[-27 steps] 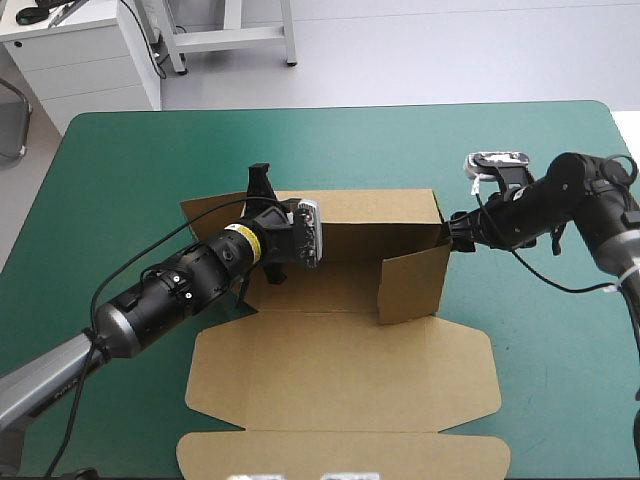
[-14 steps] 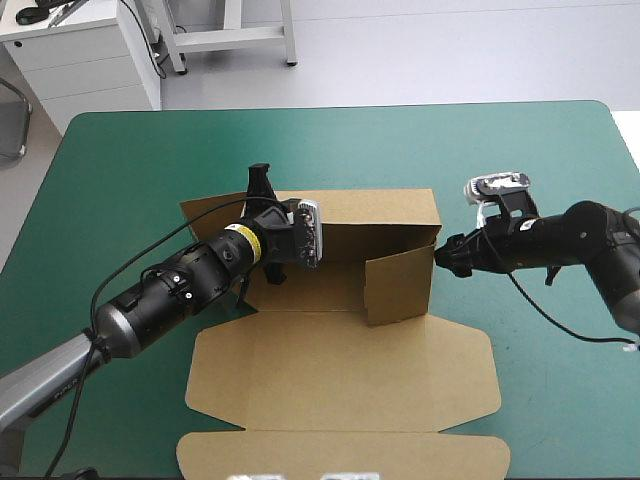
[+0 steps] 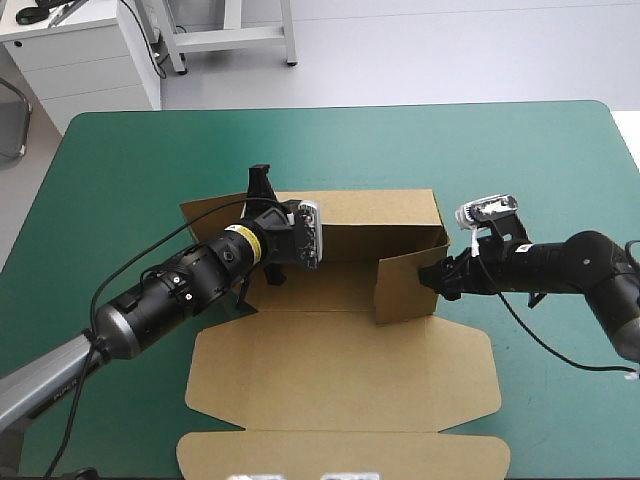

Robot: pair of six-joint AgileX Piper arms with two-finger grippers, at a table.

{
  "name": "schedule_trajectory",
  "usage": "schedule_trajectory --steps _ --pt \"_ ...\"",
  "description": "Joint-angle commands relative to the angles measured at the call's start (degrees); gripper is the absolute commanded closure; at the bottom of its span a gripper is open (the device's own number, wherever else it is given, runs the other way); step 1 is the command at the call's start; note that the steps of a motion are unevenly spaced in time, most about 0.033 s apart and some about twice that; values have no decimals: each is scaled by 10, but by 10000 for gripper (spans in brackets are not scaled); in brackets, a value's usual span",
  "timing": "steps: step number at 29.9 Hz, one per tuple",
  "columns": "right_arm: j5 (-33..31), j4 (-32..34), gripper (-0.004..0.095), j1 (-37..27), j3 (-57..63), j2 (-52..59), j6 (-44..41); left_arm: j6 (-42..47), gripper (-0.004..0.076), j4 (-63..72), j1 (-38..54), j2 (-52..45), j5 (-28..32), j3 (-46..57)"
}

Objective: Fold the box

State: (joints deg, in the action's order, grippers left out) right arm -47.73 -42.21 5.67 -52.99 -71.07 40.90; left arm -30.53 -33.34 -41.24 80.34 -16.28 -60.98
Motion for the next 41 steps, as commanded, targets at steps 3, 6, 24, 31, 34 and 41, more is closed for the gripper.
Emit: schedule_trajectory --steps 3,6,24,31,34,41 --pt "26 -114 215 2 -14 9 85 21 731 67 -6 -1 -39 3" --pt "40 -128 215 18 -13 -2 104 21 731 72 -6 -1 -42 3" --pt "192 -72 483 39 -10 -12 152 18 731 143 -7 37 -44 3" --pt "142 -80 828 39 -10 -12 185 18 731 142 -21 37 -27 3" --pt "116 -83 923 39 -10 -12 190 18 731 142 -32 37 -23 3" --pt "187 -6 906 39 -10 -12 98 18 680 144 -62 26 1 -3"
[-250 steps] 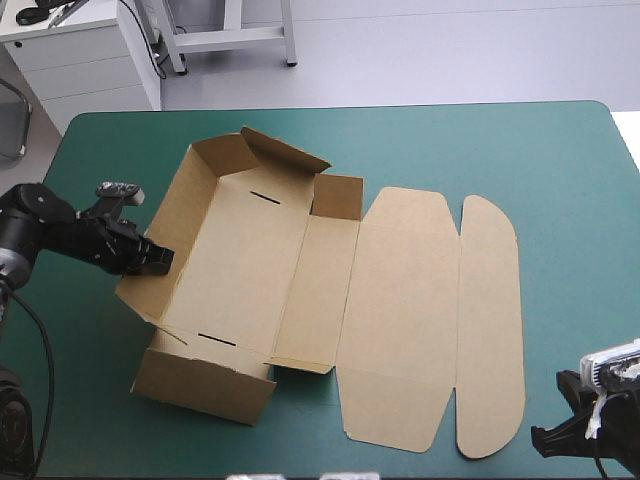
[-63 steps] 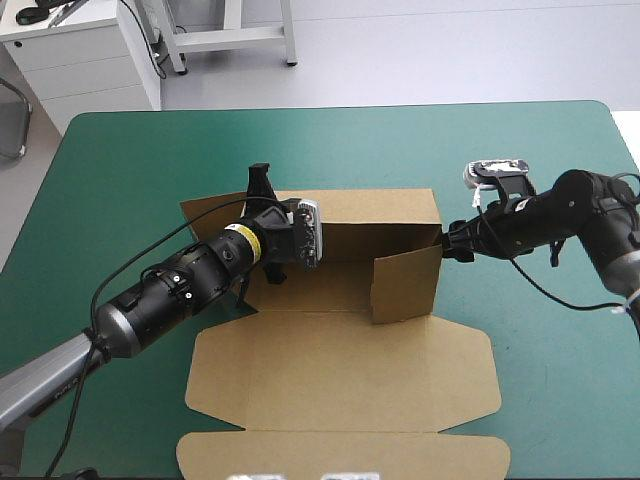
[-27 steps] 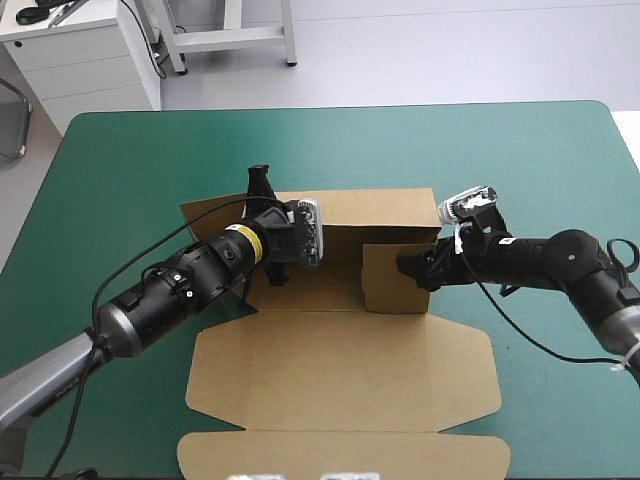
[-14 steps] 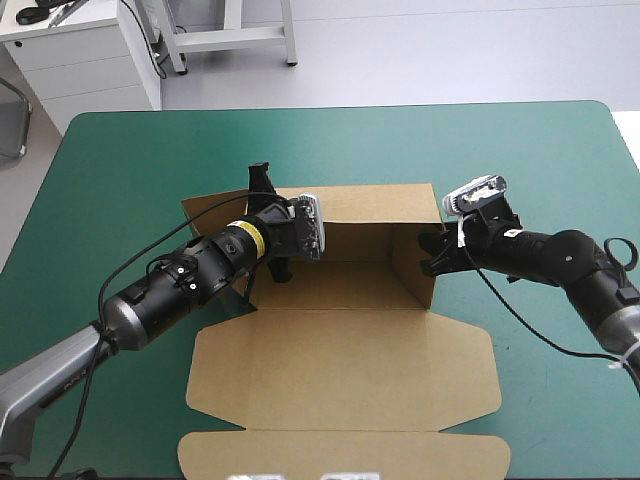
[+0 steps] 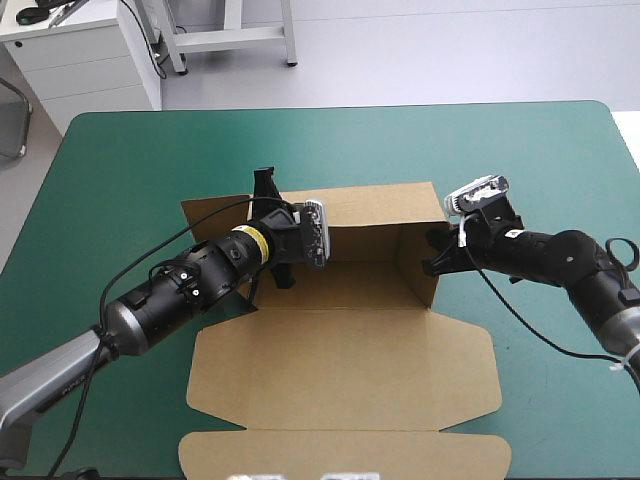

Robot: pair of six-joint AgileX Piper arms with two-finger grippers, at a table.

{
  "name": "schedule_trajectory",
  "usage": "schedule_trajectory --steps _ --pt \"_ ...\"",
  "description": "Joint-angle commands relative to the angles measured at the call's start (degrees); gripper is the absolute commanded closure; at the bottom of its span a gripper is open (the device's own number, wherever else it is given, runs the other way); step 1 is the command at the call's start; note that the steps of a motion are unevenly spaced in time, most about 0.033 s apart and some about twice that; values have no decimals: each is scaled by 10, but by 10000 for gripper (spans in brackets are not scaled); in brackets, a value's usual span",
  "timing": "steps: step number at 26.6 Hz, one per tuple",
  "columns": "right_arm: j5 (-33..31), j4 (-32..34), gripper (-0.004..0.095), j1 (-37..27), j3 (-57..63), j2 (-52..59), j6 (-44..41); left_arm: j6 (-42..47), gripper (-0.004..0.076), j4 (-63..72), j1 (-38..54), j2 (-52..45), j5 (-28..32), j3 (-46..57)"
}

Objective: Fold the box

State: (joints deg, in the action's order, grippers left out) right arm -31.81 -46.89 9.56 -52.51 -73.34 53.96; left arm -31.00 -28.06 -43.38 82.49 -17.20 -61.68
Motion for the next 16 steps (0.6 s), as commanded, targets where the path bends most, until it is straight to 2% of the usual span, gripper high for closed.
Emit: schedule_trajectory --steps 1,5,7,8,10,12,16 --pt "43 62 906 0 -15 11 -62 23 651 91 -45 0 10 -1" --pt "101 161 906 0 -15 11 -191 25 456 91 -67 -23 4 -25" --pt "118 211 906 0 -15 11 -250 27 335 93 -78 -35 -8 -43" --pt "128 259 906 0 -15 11 -318 32 236 95 -88 -44 -25 -61" --pt "132 295 906 0 -15 11 -370 36 196 96 -97 -52 -39 -77" --pt "132 324 906 0 -15 11 -405 41 191 96 -110 -59 -52 -92" --pt "132 332 906 0 -15 11 -411 42 199 91 -139 -73 -54 -103"
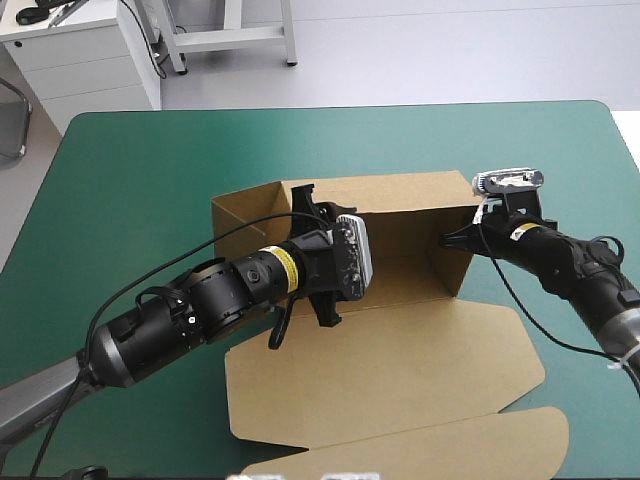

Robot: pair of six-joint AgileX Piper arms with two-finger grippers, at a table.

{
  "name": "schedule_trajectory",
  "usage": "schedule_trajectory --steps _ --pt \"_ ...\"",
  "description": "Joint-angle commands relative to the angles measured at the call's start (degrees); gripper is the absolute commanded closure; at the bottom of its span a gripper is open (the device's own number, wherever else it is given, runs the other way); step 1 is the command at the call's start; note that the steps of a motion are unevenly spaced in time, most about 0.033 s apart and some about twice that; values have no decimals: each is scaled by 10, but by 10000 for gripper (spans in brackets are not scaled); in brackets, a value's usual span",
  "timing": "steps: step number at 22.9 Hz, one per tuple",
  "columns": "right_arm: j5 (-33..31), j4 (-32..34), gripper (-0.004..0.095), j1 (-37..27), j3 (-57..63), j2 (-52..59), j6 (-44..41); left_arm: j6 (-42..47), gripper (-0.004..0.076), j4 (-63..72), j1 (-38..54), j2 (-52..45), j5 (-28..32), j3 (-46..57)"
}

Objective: Fold the box

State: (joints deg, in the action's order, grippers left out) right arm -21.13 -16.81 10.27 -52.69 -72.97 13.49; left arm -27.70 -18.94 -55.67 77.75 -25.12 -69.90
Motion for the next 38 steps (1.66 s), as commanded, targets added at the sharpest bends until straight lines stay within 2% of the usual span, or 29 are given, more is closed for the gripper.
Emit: schedule_trajectory --steps 1,2,3,4,5,13,17,21,26,29,32,35,38 --pt "25 32 906 -7 -13 7 -6 9 251 -1 -18 -25 17 -21" --pt "25 32 908 -7 -13 7 -6 9 309 -1 -18 -25 12 -21" --pt "22 30 909 -7 -13 7 -6 9 463 -1 -18 -25 -1 -21" --pt "20 32 909 -7 -13 7 -5 9 567 -1 -18 -25 -6 -21" --pt "19 32 909 -7 -13 7 -5 9 713 -1 -18 -25 -13 -21" --pt "19 32 909 -7 -13 7 0 7 707 3 -3 -25 -99 -26" --pt "19 32 909 -7 -13 7 3 0 707 68 36 -25 -142 -66" --pt "19 32 909 -7 -13 7 7 -59 707 177 78 -25 -182 -121" --pt "19 32 909 -7 -13 7 17 -134 707 366 139 -25 -305 -200" --pt "19 32 909 -7 -13 7 17 -143 707 452 176 -25 -347 -238" --pt "17 32 909 -7 -13 7 18 -134 708 525 250 -21 -397 -288" --pt "16 32 909 -7 -13 7 18 -100 708 543 339 -21 -401 -290" --pt "10 32 909 -7 -13 7 19 -55 708 543 467 -20 -408 -288"
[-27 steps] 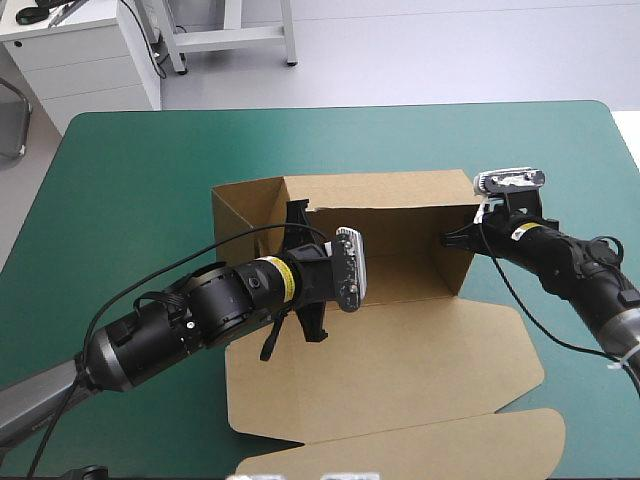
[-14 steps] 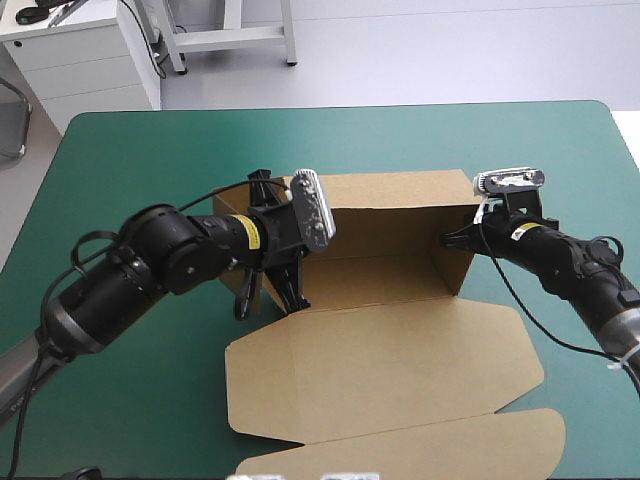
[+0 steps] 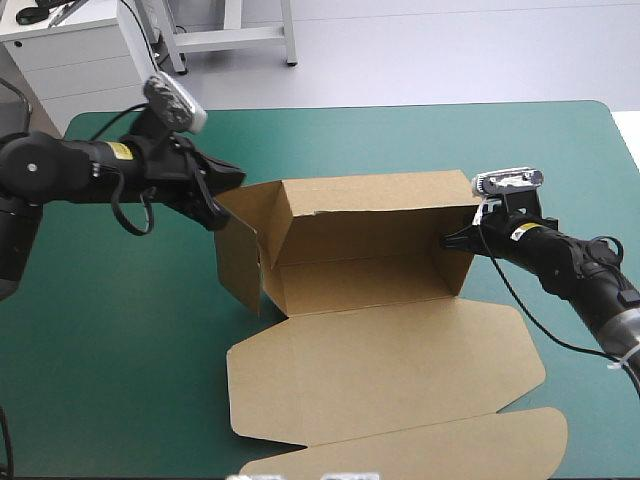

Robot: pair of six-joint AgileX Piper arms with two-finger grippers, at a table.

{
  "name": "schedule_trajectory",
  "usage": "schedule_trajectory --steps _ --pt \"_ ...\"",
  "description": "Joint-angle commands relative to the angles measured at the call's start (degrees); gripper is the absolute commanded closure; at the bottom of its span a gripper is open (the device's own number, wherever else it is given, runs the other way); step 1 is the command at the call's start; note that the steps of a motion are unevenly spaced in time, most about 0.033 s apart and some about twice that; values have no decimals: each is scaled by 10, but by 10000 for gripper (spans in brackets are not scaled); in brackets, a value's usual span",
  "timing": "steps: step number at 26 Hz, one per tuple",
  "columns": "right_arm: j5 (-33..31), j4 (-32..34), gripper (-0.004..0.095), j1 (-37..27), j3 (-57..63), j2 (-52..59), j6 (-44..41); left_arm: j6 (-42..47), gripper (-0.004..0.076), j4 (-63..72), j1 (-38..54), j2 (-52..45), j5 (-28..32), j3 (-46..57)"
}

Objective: Fold the box

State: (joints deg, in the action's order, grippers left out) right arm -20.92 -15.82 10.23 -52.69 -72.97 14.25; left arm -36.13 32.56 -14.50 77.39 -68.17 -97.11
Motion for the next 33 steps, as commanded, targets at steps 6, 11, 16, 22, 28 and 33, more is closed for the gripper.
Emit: schedule_trajectory --steps 6,11,16,22,28,33 --pt "4 25 909 -7 -13 7 12 67 723 17 261 -18 -17 -16" --pt "2 26 909 -7 -13 7 12 83 731 -43 297 -32 -21 21" --pt "0 26 909 -7 -13 7 12 85 731 -61 297 -89 77 127" --pt "-39 26 909 -7 -29 8 12 95 731 -81 297 -150 142 241" --pt "-207 42 909 -7 -115 8 9 95 731 -80 297 -155 149 264" --pt "-344 49 909 -7 -192 7 3 95 731 -80 297 -155 165 264"
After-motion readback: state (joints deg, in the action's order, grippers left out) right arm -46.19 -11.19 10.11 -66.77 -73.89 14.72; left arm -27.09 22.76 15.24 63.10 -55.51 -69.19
